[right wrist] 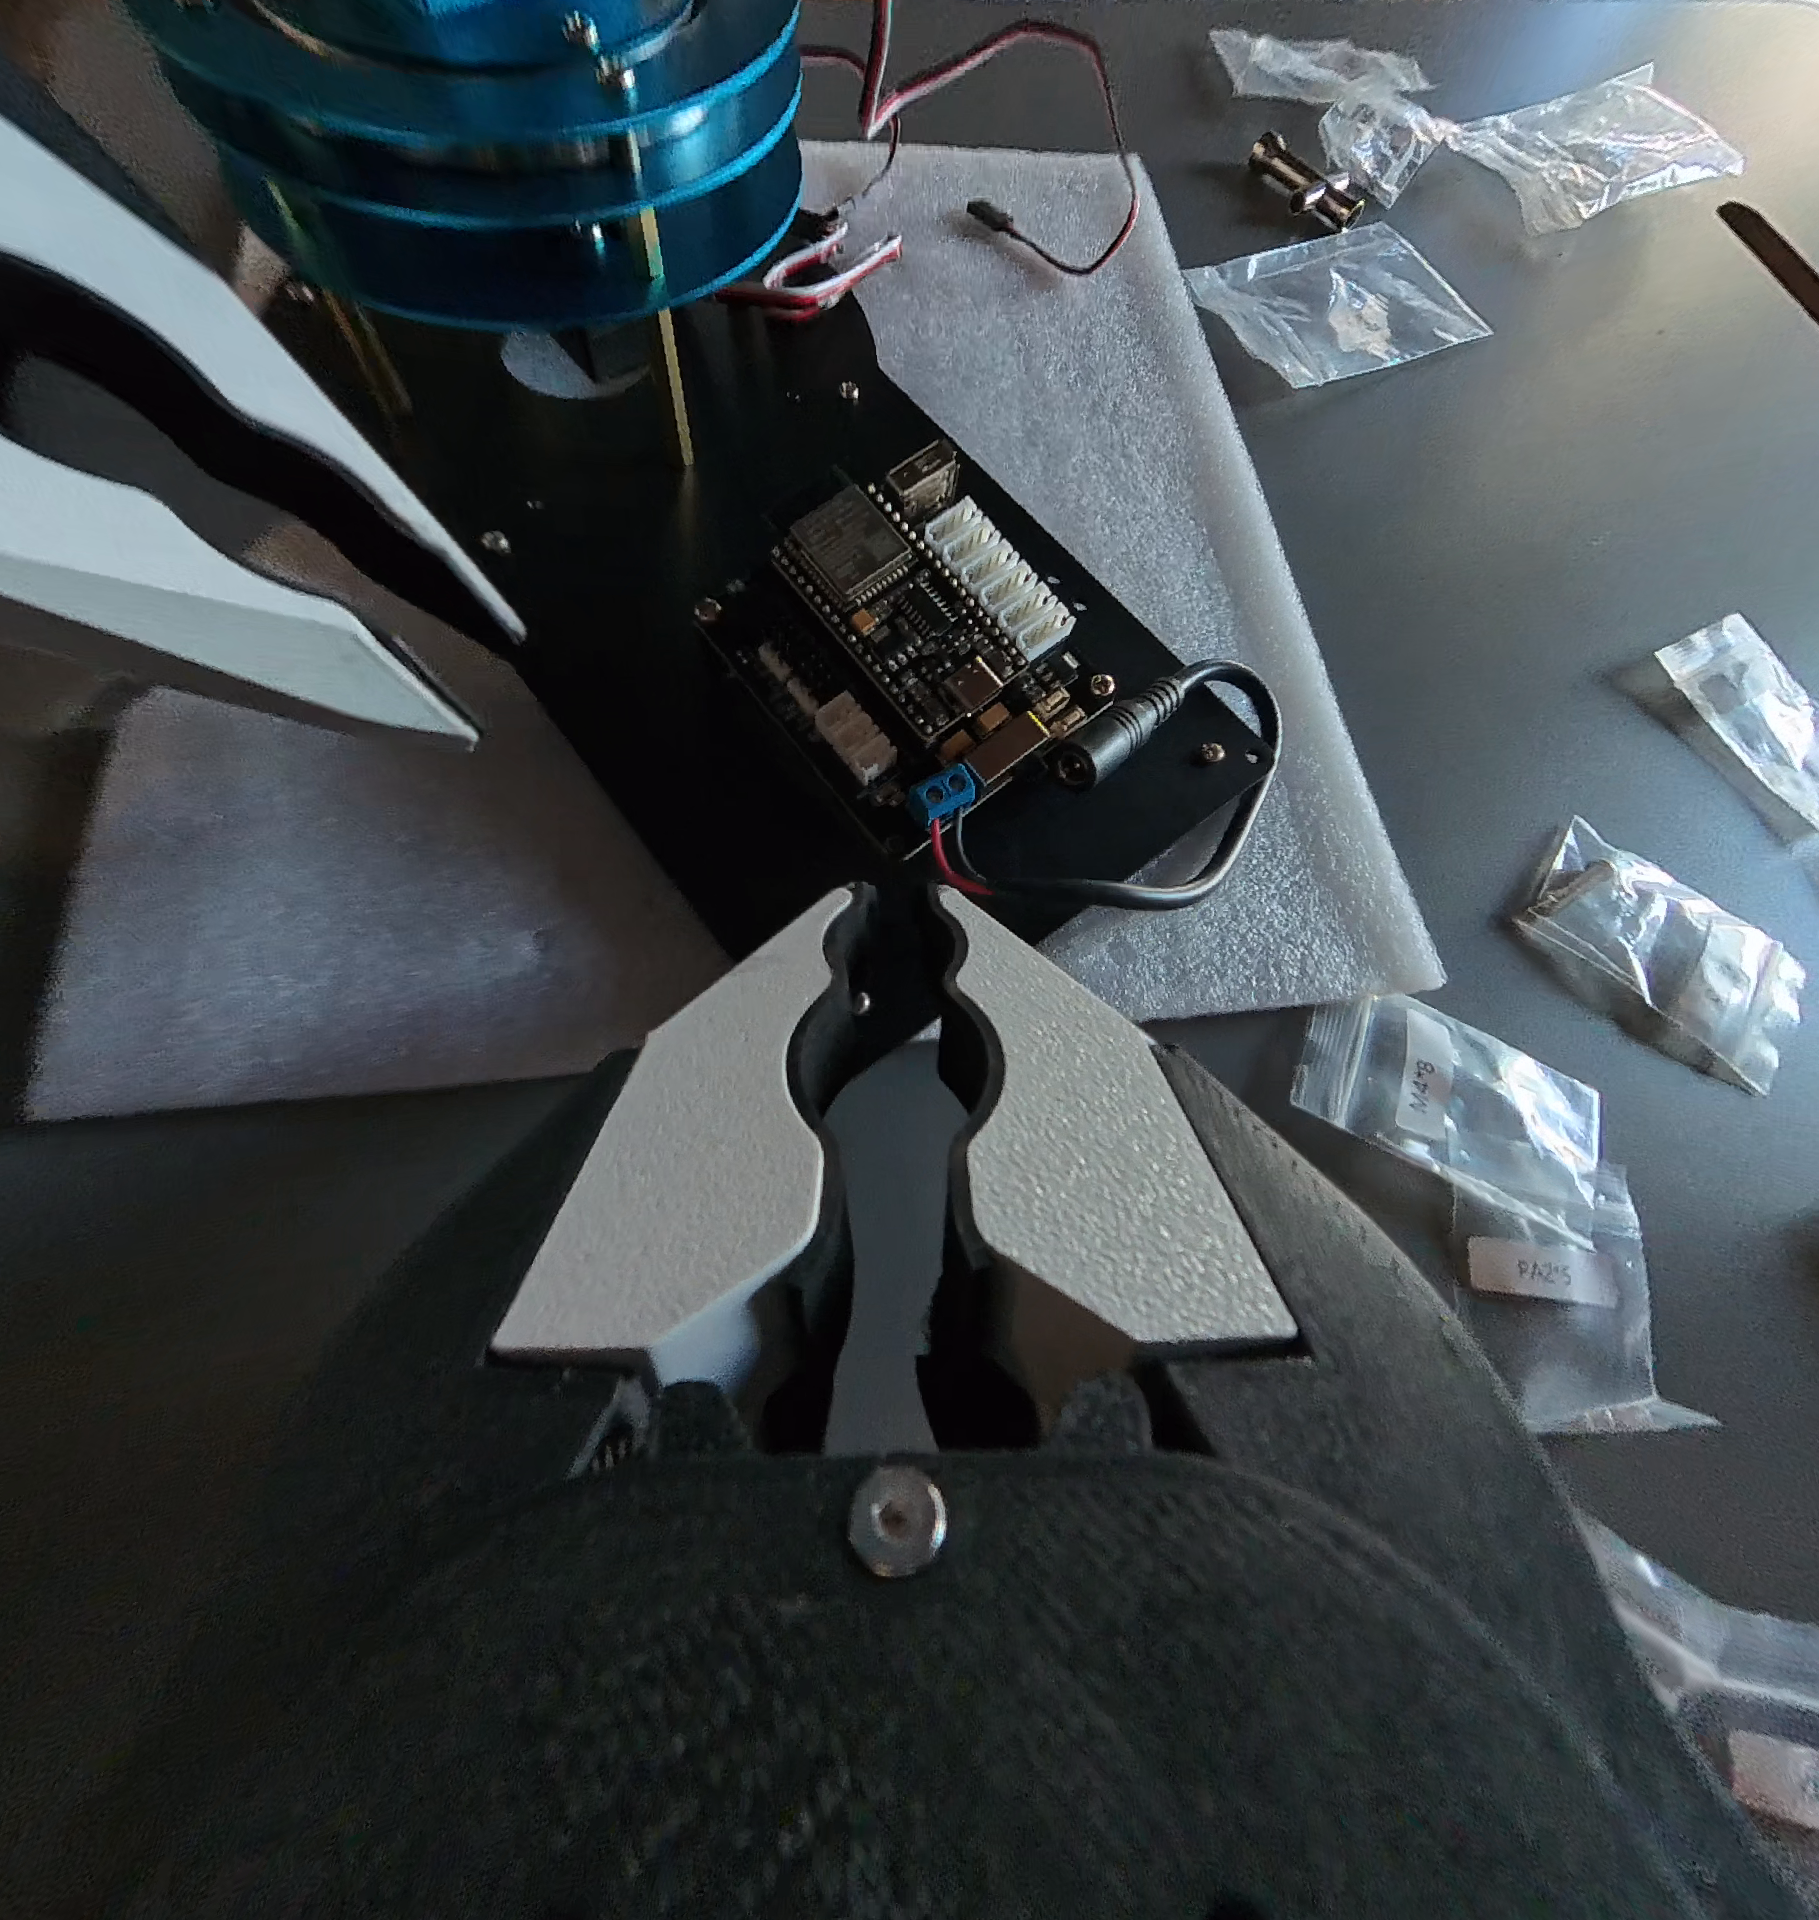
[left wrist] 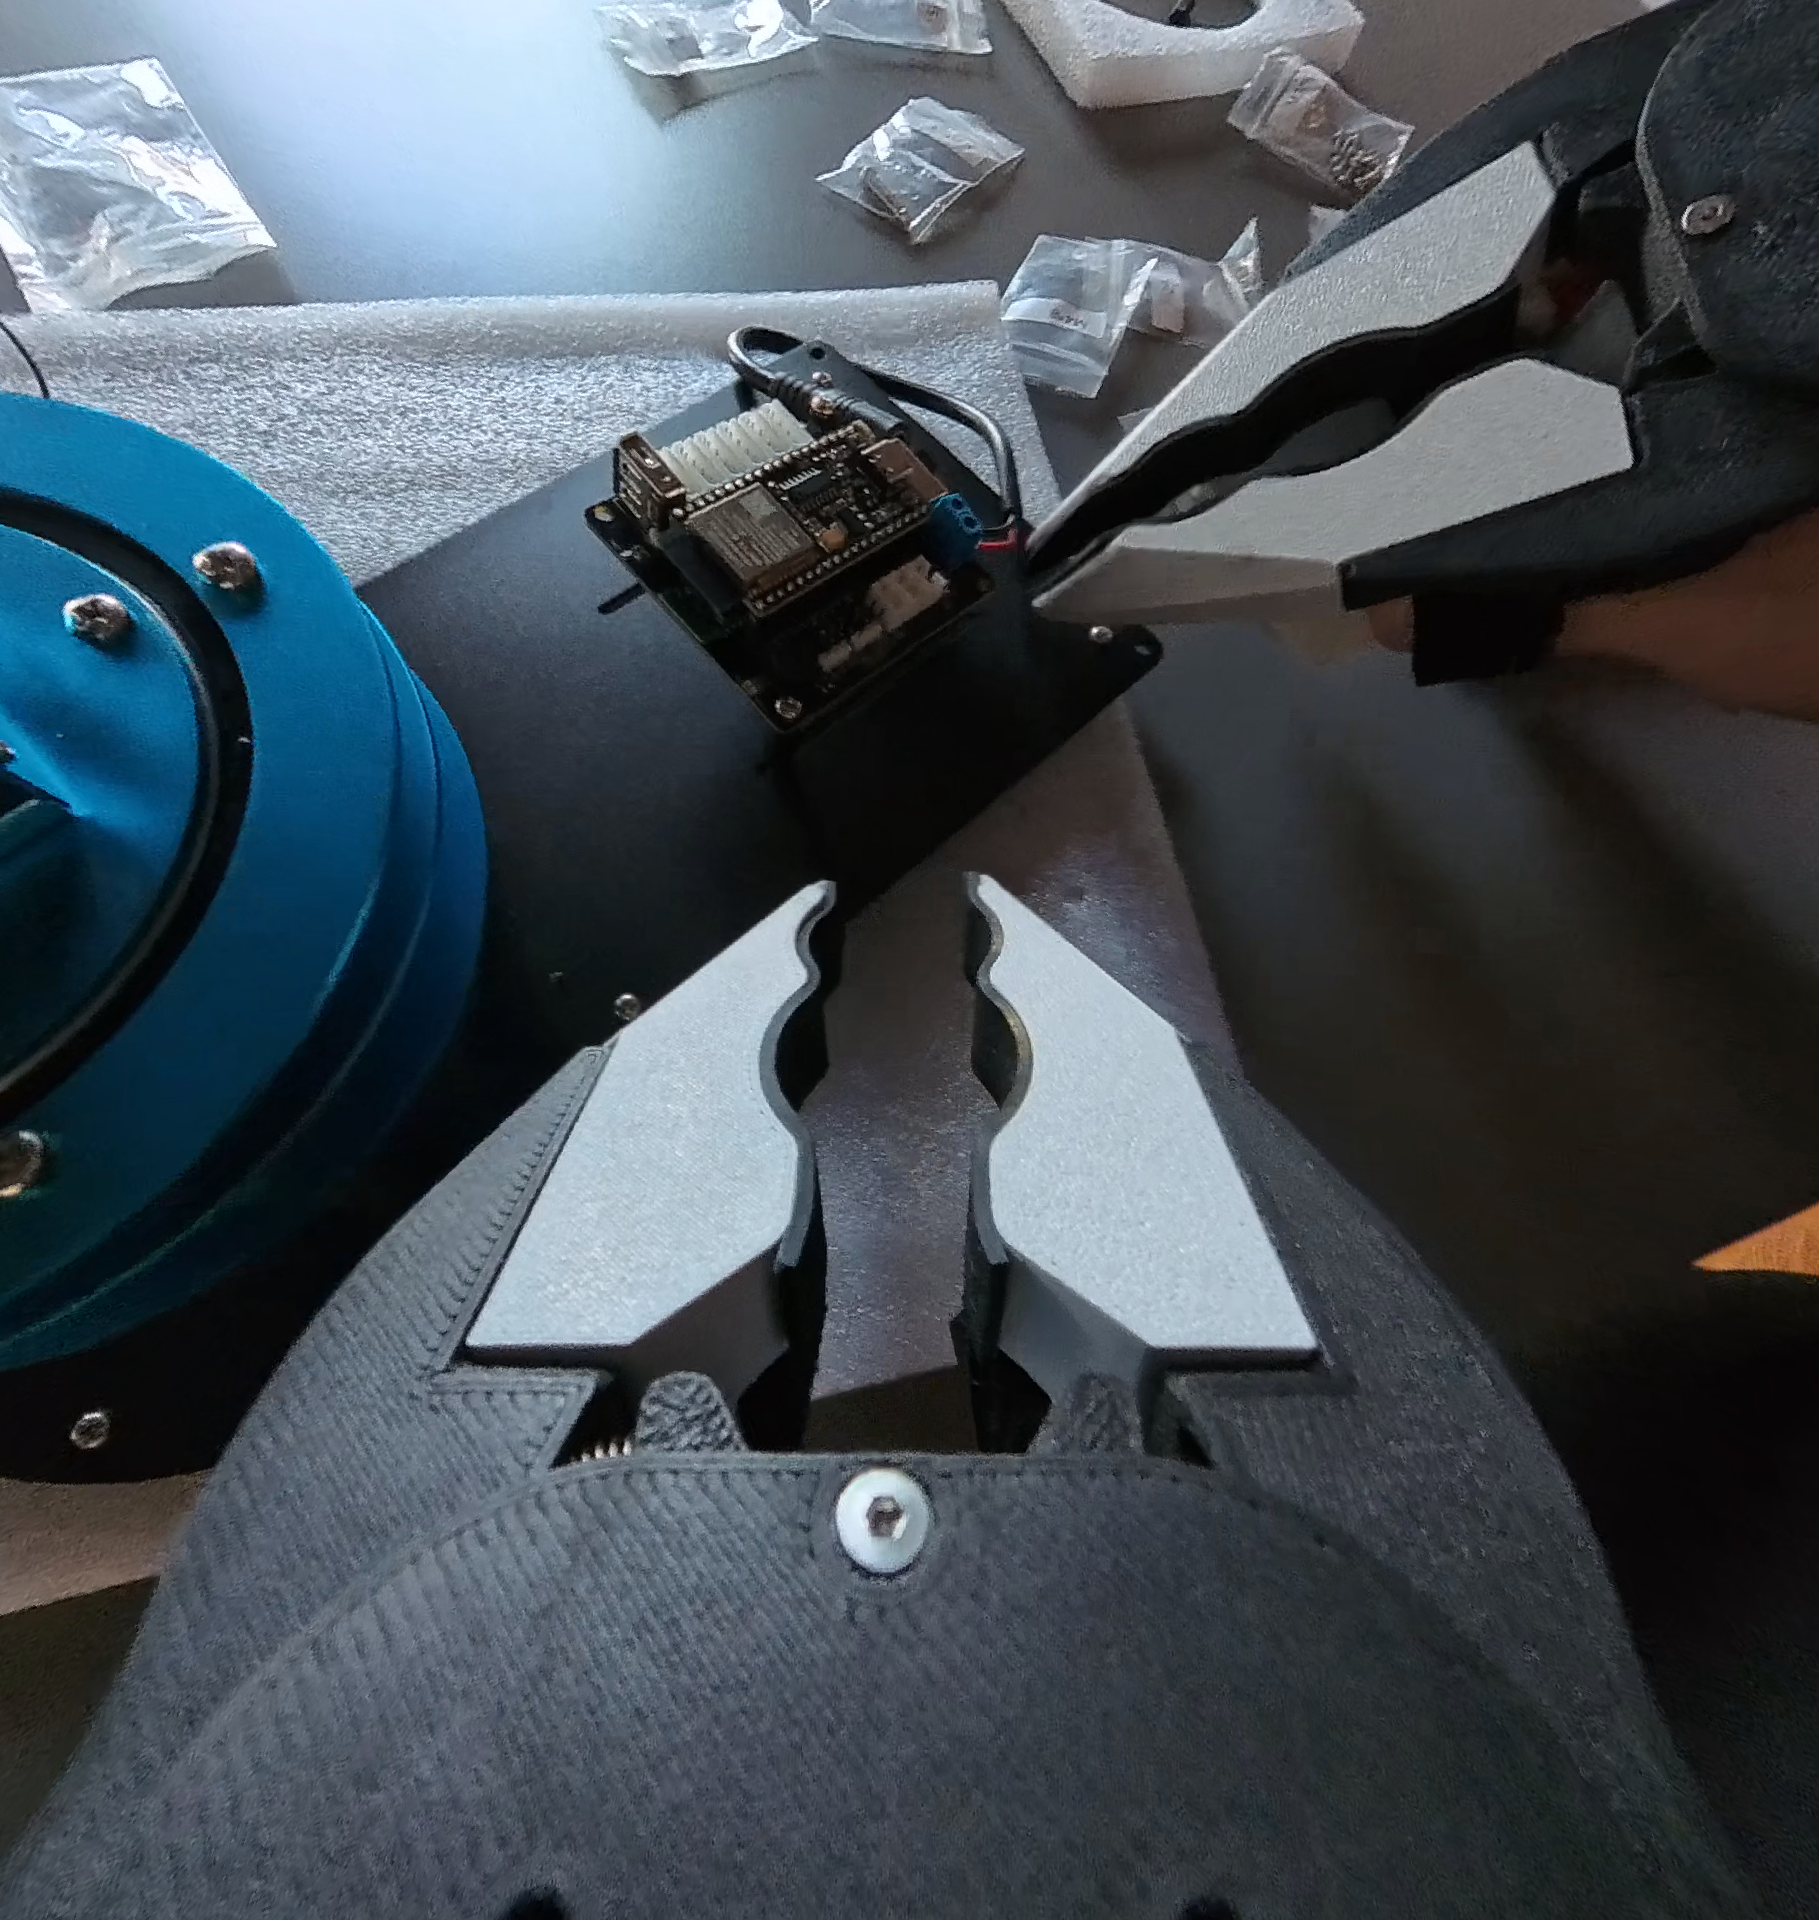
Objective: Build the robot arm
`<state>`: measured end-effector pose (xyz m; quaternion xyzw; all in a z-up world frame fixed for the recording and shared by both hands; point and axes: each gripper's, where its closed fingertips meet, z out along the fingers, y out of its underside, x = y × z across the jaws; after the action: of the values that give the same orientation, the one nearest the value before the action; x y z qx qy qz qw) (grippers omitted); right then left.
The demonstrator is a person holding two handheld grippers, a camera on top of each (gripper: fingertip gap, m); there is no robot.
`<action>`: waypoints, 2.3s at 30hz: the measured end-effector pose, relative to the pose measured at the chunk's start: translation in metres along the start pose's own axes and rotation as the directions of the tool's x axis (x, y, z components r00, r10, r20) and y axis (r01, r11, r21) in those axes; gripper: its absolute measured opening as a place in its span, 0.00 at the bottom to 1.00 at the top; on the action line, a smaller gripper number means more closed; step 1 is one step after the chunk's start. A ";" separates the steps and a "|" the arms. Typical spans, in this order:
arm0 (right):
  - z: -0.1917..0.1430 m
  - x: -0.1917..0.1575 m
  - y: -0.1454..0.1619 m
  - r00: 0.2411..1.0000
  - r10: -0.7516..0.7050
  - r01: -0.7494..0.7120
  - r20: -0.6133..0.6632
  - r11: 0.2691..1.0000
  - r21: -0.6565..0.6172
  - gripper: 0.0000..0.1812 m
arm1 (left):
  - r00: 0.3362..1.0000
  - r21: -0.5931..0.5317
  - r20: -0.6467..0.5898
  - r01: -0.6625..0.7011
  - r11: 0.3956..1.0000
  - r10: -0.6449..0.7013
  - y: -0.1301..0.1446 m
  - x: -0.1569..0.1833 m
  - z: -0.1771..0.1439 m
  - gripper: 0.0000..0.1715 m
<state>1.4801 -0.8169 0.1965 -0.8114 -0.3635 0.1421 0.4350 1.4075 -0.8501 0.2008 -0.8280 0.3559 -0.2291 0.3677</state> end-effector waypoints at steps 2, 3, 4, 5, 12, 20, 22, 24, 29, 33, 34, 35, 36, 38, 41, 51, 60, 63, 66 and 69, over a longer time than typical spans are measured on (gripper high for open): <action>-0.012 0.001 -0.005 1.000 0.030 -0.030 -0.001 0.999 0.028 0.05 | 1.000 0.011 -0.017 -0.009 1.000 0.010 -0.001 0.005 -0.003 0.12; -0.019 0.001 -0.008 0.999 0.043 -0.042 -0.004 0.998 0.045 0.05 | 1.000 0.016 -0.025 -0.017 1.000 0.017 -0.002 0.008 -0.004 0.12; -0.028 0.002 -0.010 0.998 0.056 -0.056 -0.009 0.997 0.062 0.05 | 0.999 0.019 -0.031 -0.024 1.000 0.025 -0.003 0.010 -0.005 0.12; -0.038 0.003 -0.011 0.997 0.068 -0.067 -0.019 0.995 0.076 0.05 | 0.999 0.025 -0.039 -0.030 0.999 0.031 -0.005 0.013 -0.005 0.12; -0.113 0.060 0.024 0.980 0.118 -0.113 -0.163 0.993 0.042 0.05 | 0.992 0.094 -0.114 -0.035 0.995 0.045 -0.022 0.044 -0.008 0.12; -0.119 0.216 0.056 0.921 -0.385 0.389 0.057 0.905 -0.173 0.06 | 0.997 0.160 -0.060 -0.031 0.987 0.041 -0.036 0.094 -0.014 0.11; -0.105 0.246 0.070 0.864 -0.486 0.502 0.130 0.815 -0.291 0.07 | 1.000 0.155 -0.014 -0.025 0.988 0.028 -0.033 0.105 -0.016 0.11; -0.093 0.263 0.077 0.807 -0.553 0.589 0.208 0.731 -0.344 0.07 | 0.999 0.148 0.038 -0.010 0.989 0.005 -0.027 0.116 -0.020 0.11; -0.071 0.278 0.095 0.728 -0.566 0.686 0.388 0.612 -0.394 0.07 | 0.982 0.164 0.154 0.080 0.983 -0.106 -0.010 0.141 -0.033 0.11; -0.060 0.279 0.102 0.687 -0.562 0.725 0.461 0.572 -0.382 0.08 | 0.956 0.167 0.232 0.145 0.975 -0.182 0.007 0.152 -0.043 0.10; -0.058 0.279 0.102 0.676 -0.565 0.735 0.473 0.561 -0.380 0.08 | 0.949 0.169 0.246 0.158 0.973 -0.197 0.009 0.154 -0.046 0.10; -0.057 0.279 0.102 0.668 -0.562 0.742 0.488 0.553 -0.378 0.08 | 0.944 0.171 0.257 0.168 0.971 -0.208 0.011 0.156 -0.048 0.10; -0.056 0.278 0.102 0.662 -0.560 0.747 0.498 0.550 -0.374 0.08 | 0.939 0.173 0.266 0.174 0.970 -0.216 0.012 0.158 -0.050 0.10; -0.054 0.277 0.101 0.654 -0.553 0.753 0.517 0.541 -0.373 0.08 | 0.933 0.166 0.286 0.177 0.970 -0.220 0.014 0.160 -0.053 0.10; -0.055 0.277 0.104 0.669 -0.507 0.738 0.544 0.537 -0.408 0.03 | 0.930 0.153 0.303 0.166 0.974 -0.206 0.012 0.161 -0.054 0.10; -0.160 0.110 -0.048 0.871 -0.059 -0.108 0.488 0.946 0.307 0.02 | 0.970 0.287 0.182 0.106 0.952 -0.163 -0.013 0.159 -0.048 0.13; -0.131 -0.012 -0.024 0.807 0.139 -0.292 0.574 0.939 0.183 0.02 | 0.996 0.210 0.070 -0.060 0.976 0.046 -0.039 0.119 -0.031 0.16; -0.115 -0.014 -0.028 0.811 0.271 -0.416 0.518 0.890 0.186 0.02 | 0.991 0.163 0.065 -0.127 0.979 0.117 -0.036 0.096 -0.027 0.14; -0.095 -0.026 -0.028 0.822 0.297 -0.436 0.486 0.877 0.203 0.02 | 0.990 0.173 -0.018 -0.136 0.975 0.142 -0.037 0.080 -0.020 0.13; -0.082 -0.035 -0.037 0.890 0.226 -0.359 0.395 0.882 0.305 0.02 | 0.979 0.204 -0.194 -0.029 0.979 0.070 -0.046 0.072 -0.025 0.08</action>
<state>1.4837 -0.8784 0.2712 -0.7226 -0.2726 0.4142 0.4816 1.4571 -0.8941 0.2609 -0.7505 0.3869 -0.3365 0.4169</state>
